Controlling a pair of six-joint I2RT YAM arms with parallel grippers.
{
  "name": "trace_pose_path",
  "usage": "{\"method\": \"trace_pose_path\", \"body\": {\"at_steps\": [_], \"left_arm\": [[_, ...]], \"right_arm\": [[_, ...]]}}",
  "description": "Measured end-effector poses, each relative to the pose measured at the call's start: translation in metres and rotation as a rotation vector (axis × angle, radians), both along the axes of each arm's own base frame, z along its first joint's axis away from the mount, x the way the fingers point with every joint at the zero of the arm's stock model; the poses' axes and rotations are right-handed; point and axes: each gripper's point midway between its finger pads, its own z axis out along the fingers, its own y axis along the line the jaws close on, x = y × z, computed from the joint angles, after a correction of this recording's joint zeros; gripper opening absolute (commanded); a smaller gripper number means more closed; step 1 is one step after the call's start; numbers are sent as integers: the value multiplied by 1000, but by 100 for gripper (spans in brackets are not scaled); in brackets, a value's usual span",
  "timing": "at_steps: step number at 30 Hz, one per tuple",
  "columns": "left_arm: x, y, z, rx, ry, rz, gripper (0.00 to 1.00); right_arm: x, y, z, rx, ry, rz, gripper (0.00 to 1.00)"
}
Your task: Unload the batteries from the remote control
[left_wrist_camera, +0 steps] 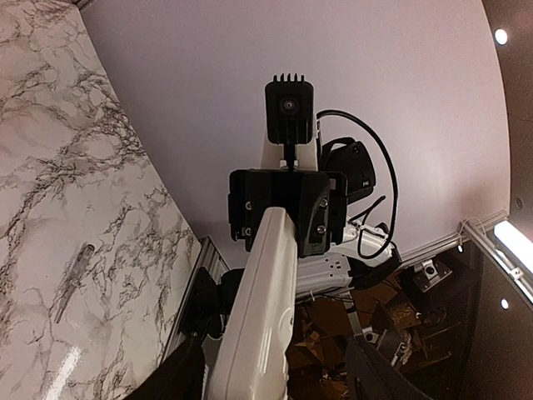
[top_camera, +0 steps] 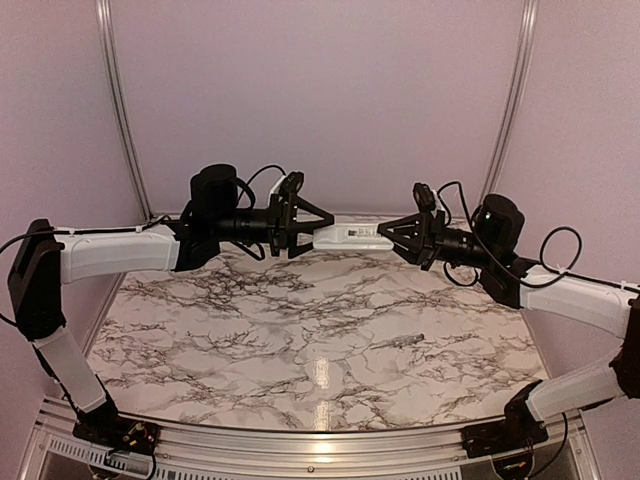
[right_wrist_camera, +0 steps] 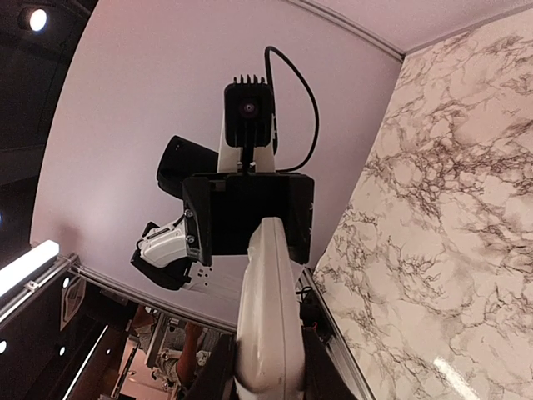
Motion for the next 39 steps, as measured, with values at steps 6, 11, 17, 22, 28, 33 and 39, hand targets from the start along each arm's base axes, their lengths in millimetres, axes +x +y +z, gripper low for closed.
{"method": "trace_pose_path", "body": {"at_steps": [6,11,17,22,28,33,39], "left_arm": [[-5,-3,0,-6,9,-20,51],[-6,-7,-6,1,22,-35,49],[-5,-9,-13,9,44,-43,40],[-6,-10,-11,3,43,-50,33],[-6,-13,-10,-1,44,-63,34],[-7,-14,-12,-1,54,-73,18],[-8,-14,-7,-16,26,-84,0]], "right_arm": [[2,2,0,3,-3,2,0],[4,3,-2,3,0,8,0],[6,5,-1,4,0,14,0],[5,6,0,7,-5,21,0],[4,6,0,8,-6,28,0],[5,6,-1,7,-4,28,0],[5,6,1,15,6,28,0]]}}
